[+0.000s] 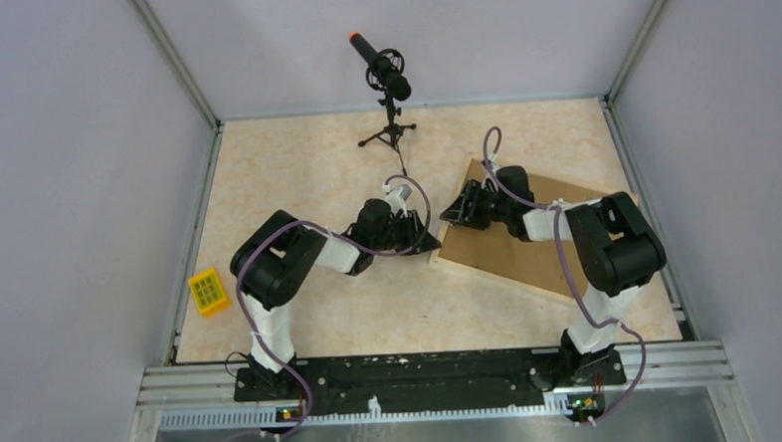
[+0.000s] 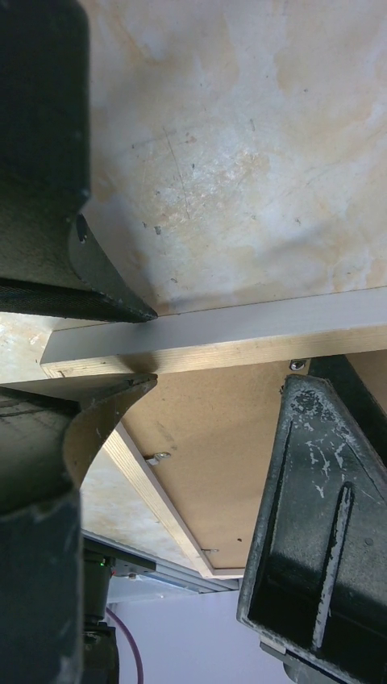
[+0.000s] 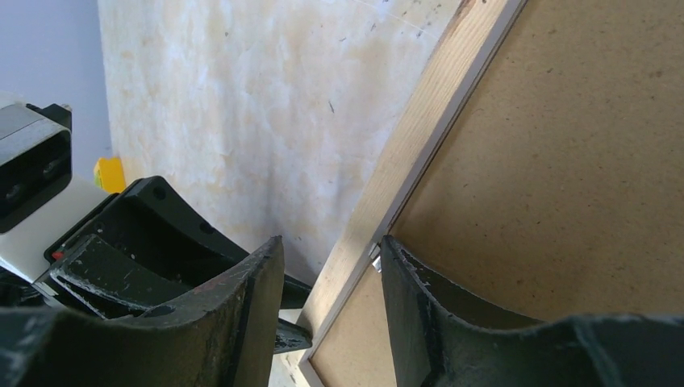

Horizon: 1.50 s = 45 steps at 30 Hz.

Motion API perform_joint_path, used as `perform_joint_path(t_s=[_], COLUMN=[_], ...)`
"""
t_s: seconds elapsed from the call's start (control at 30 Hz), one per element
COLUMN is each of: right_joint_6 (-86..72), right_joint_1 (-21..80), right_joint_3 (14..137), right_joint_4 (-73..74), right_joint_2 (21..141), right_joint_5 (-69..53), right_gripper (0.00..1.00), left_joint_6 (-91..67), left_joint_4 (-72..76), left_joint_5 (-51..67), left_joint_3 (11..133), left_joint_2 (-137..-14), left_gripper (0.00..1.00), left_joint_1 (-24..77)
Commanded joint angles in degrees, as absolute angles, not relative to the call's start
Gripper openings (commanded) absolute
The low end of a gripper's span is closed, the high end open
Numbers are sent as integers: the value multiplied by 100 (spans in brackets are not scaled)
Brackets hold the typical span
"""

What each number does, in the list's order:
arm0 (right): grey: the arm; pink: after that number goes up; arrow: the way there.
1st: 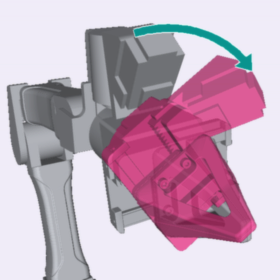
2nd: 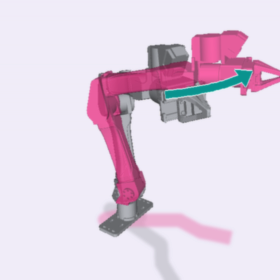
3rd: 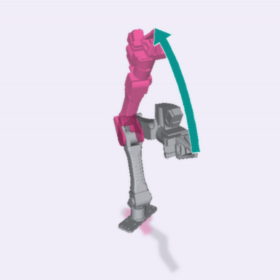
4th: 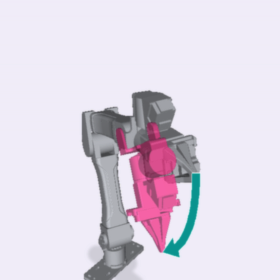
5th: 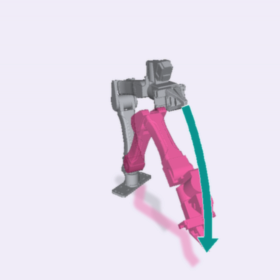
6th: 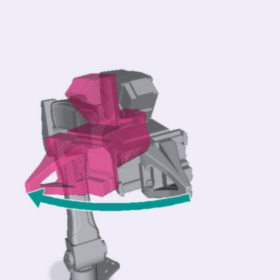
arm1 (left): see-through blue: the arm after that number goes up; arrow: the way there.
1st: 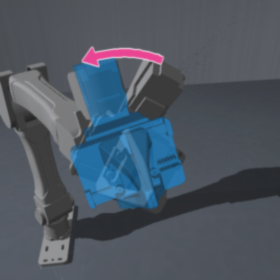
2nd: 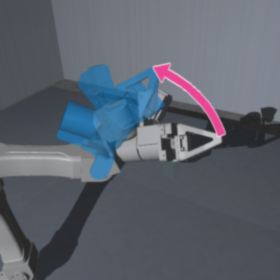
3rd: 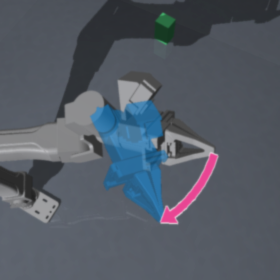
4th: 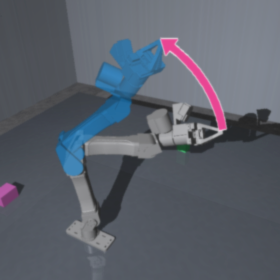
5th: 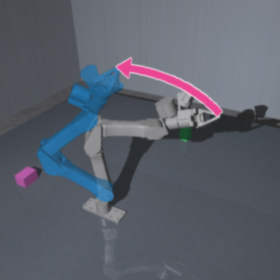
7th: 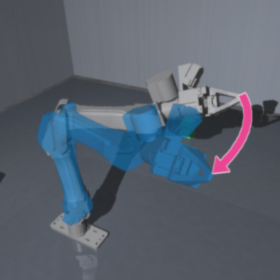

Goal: Put the photo into the frame

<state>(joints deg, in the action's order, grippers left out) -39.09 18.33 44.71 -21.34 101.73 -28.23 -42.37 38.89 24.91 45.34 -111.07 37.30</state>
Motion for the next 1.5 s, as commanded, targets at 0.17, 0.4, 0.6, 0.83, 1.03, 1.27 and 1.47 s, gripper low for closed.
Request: perform_joint_path(t_s=[0.17, 0.4, 0.6, 0.83, 1.03, 1.27, 1.47], right_joint_6=[-3684, -3388, -3730, -3972, -4114, -4091, -3779], right_joint_1=[1960, 1967, 2063, 2483, 2798, 3131, 3158], right_joint_3=[4693, 5737, 6208, 7395, 8597, 9515, 9604], right_joint_4=[-1567, 507, 1550, 2948, 4115, 4687, 4687], right_joint_2=[10318, 10267, 10447, 11257, 12305, 12992, 13080], right_joint_5=[-2674, -1192, -327, 1161, 1760, 2000, 1828], right_gripper=[48, 59, 69, 70, 62, 43, 24], left_joint_6=[-4193, -4050, -3804, -3617, -3661, -3810, -3947], left_joint_4=[3560, 3471, 3331, 3400, 3536, 3542, 3740], left_joint_5=[2619, 2412, 2040, 1527, 1263, 1150, 1307], left_joint_3=[4579, 4479, 4278, 3888, 3606, 3376, 3114], left_joint_2=[-11272, -11007, -10490, -9850, -9556, -9212, -8995], left_gripper=[35, 44, 72, 85, 87, 88, 88], left_joint_1=[3810, 3810, 3805, 3773, 3709, 3510, 3229])
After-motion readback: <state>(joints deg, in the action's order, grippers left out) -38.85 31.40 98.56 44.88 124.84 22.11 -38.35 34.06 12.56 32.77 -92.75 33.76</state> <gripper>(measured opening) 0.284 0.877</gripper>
